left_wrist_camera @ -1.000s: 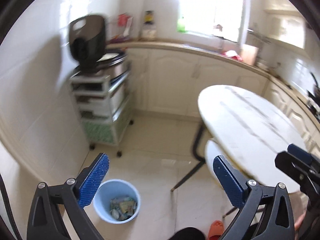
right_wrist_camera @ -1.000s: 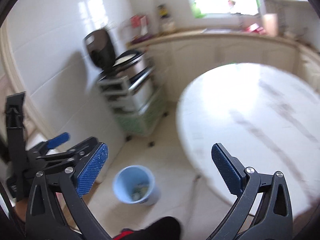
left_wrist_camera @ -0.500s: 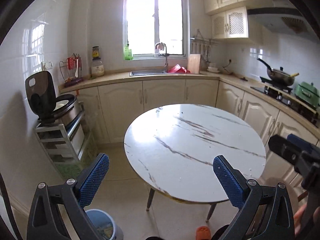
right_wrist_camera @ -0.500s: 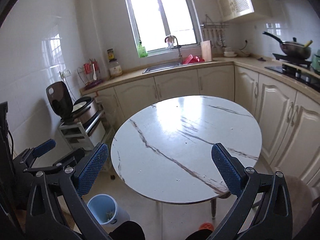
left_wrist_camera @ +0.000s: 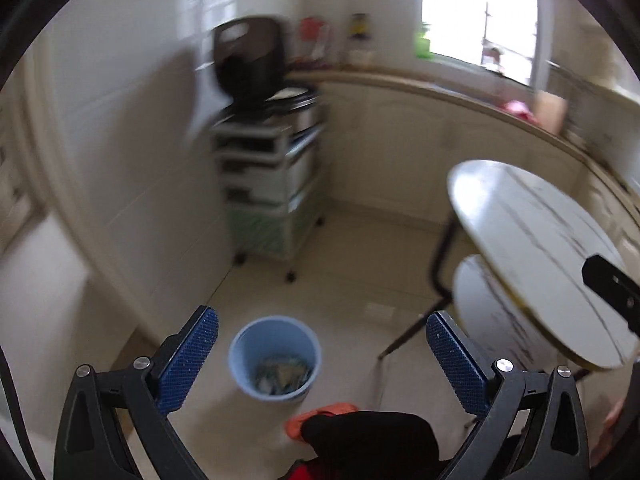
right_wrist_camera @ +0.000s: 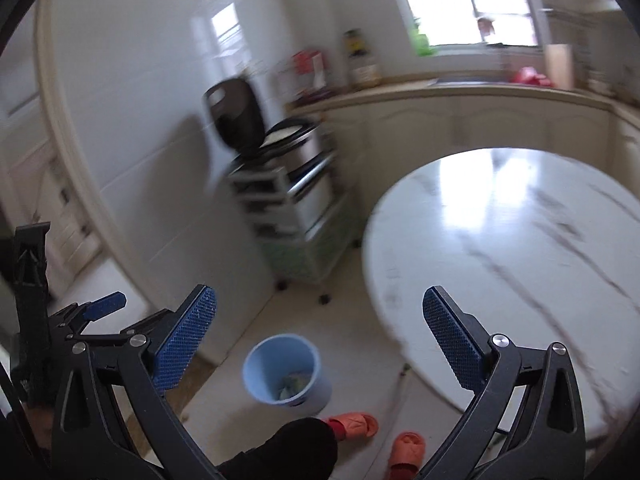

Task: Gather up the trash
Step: 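Move both tools down toward the blue bin on the floor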

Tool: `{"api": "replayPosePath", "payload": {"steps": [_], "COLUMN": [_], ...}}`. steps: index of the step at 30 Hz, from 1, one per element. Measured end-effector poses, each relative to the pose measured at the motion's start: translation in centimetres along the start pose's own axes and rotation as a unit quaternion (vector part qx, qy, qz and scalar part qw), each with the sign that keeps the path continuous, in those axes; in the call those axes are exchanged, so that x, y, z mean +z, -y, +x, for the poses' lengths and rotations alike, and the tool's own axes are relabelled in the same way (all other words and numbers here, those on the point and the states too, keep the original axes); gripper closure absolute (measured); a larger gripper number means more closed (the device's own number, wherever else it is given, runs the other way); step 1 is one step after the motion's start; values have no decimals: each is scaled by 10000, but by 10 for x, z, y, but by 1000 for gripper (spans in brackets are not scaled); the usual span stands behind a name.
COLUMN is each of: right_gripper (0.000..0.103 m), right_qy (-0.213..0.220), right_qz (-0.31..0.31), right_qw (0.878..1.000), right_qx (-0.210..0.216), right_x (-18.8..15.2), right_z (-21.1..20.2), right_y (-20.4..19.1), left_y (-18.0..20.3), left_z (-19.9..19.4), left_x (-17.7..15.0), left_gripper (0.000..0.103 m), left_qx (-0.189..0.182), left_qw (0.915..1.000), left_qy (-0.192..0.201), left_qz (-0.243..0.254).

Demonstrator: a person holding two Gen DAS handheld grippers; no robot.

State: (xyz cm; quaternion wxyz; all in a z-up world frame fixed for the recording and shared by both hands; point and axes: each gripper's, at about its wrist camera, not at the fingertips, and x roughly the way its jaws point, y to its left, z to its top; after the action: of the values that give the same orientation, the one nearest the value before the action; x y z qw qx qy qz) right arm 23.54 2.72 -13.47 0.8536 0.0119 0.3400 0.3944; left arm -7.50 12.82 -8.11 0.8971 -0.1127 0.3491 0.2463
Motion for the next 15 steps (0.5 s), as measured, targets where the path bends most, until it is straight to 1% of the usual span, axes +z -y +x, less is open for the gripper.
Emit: {"api": "replayPosePath", "payload": {"steps": [2,4,7,8,10,12,13,14,15], "right_gripper": [0,0,0,0,0,0,0,0,0], "right_qy": [-311,-563,-1074,-1236,-1463,-1688,-1769,-1873,-1994], "right_qz": [-277,-440,-600,-561,-528,-614,-665,-720,-760], "right_qw": [9987,9962,9908,9889,9856,9820,9806,9787,9764], "right_qx": [282,498,562,608,671,588,524,442,340], "right_x": [-3,-8,-20,-24,-30,-37,-40,-45,-49], "right_z": [42,79,138,155,188,222,237,254,271], "right_y": [-23,-38,-55,-59,-69,-81,-85,-89,-93], "left_y": [-29,-58,-90,-91,-108,-127,-138,-152,-163], "left_z": [6,11,26,34,53,78,94,114,128], "left_x": [-8,-14,-22,-19,-16,-10,-13,-3,-5], "left_gripper": [1,1,1,1,1,1,1,1,1], "left_qx": [163,417,568,560,516,342,209,139,78], "left_qw": [9991,9965,9926,9920,9900,9884,9871,9862,9845], "left_qy": [-238,-369,-590,-653,-736,-821,-881,-945,-1033], "left_qz": [-325,-620,-894,-925,-1087,-1232,-1319,-1353,-1412]}}
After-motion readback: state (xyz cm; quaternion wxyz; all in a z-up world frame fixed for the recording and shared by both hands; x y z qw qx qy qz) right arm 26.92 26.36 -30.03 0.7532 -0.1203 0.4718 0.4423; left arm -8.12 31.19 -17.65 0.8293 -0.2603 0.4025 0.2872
